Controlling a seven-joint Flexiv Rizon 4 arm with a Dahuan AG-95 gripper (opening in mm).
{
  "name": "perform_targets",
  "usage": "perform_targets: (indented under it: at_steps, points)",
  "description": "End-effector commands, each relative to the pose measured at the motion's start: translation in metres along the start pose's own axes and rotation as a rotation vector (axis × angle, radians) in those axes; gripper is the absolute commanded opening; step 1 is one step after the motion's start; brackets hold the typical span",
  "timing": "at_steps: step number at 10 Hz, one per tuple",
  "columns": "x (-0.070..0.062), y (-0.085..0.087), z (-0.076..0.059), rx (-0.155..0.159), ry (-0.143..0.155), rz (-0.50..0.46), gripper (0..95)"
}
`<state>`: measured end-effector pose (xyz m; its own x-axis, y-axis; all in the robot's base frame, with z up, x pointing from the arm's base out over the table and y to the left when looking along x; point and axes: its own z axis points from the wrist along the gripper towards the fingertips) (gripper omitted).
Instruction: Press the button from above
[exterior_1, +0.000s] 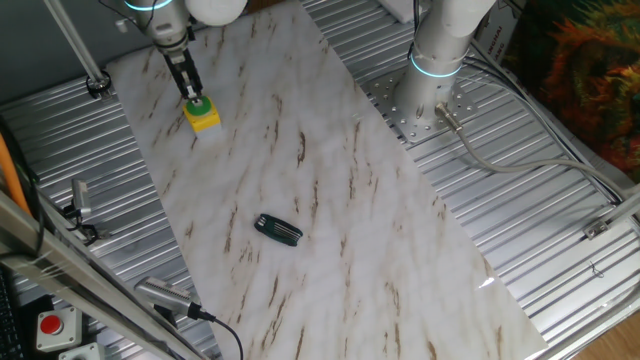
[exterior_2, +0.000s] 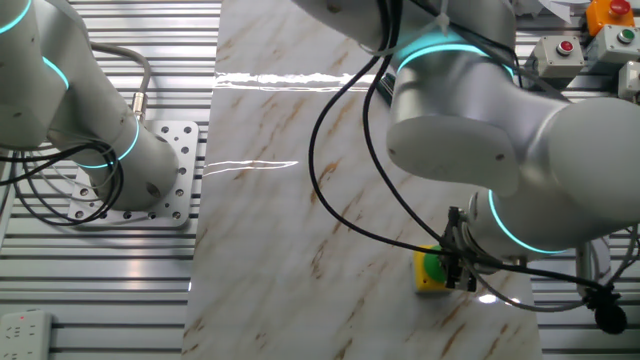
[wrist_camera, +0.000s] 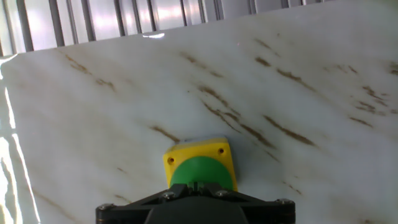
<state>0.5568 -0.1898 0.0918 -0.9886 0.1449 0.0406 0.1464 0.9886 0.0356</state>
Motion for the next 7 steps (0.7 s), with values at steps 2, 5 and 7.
perform_targets:
  at_steps: [2, 5, 7]
  points:
    - [0.0, -0.001, 0.007, 0.001, 0.018, -0.002, 0.0]
    - [0.005, 0.004, -0.055, 0.001, 0.035, -0.004, 0.0]
    - [0.008, 0.006, -0.068, -0.002, 0.038, -0.006, 0.0]
